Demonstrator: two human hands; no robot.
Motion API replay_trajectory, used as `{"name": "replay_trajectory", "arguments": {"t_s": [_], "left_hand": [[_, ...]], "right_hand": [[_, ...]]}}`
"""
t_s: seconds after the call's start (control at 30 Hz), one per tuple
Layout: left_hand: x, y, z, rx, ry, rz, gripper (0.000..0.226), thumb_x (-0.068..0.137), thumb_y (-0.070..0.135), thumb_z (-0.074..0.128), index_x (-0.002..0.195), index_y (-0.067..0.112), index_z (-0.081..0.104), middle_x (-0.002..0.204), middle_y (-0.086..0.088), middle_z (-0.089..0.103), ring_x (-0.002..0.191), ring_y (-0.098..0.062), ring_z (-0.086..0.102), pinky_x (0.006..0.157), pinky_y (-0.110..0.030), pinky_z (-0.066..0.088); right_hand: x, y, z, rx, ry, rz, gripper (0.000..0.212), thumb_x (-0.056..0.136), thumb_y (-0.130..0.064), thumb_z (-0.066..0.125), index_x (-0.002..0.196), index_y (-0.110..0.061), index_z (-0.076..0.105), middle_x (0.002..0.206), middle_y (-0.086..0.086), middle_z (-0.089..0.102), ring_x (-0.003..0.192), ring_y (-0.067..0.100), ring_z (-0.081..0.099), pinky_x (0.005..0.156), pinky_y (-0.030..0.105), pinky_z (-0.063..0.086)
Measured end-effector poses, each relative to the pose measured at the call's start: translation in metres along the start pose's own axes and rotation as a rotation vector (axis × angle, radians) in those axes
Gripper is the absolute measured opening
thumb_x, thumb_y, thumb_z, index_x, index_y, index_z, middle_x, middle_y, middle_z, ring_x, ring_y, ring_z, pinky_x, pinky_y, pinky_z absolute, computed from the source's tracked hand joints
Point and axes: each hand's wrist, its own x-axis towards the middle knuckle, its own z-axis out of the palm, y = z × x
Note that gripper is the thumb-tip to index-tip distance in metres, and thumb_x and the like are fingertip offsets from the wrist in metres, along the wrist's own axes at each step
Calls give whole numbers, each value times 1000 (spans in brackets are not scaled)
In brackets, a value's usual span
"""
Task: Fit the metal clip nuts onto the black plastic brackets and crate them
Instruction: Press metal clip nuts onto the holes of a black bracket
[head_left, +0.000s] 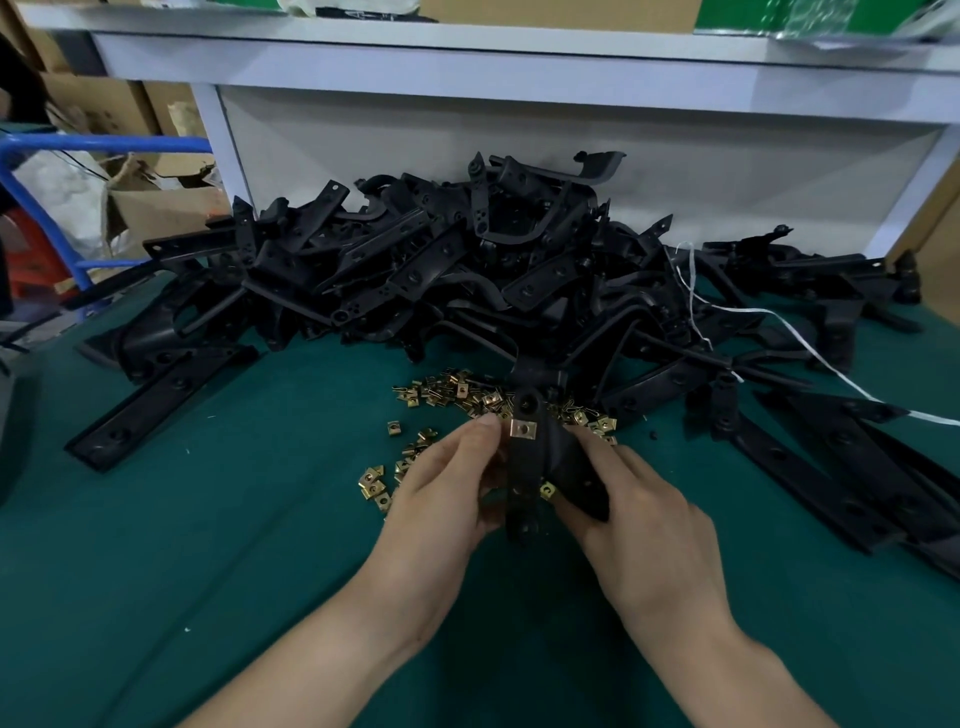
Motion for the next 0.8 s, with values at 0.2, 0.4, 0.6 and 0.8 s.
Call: {"name": "replay_trajectory", "arguments": {"t_s": [0.2,0.4,0.6,0.8], "left_hand": [[1,-2,-3,16,-77,29,26,93,39,57,93,25,78,96,-1,76,80,-7,68,62,-18,52],[6,-3,-9,34,-158,38,33,98,35,54,105,8,71,102,-7,74,86,-13,67,66,-22,54],[11,1,-25,760,10,407,37,101,56,43,96,28,66,79,14,61,76,-7,55,66,-27,46],[18,-7,-45,1806,40,294,80,90,76,19,155,29,25,154,2,34,146,-25,29,120,-41,25]], "right_hand": [[0,1,1,-4,-17,13,61,87,-48,68,142,-49,42,119,-20,61,92,21,68,65,34,48],[1,2,1,9,-17,1,60,87,-48,69,142,-48,43,120,-20,61,92,20,68,65,34,49],[5,11,-4,-3,65,-47,56,85,-41,71,136,-41,48,110,-14,65,81,25,69,58,35,47],[14,30,-14,-82,88,16,54,89,-41,66,139,-33,49,116,-8,65,82,31,70,62,40,54]]}}
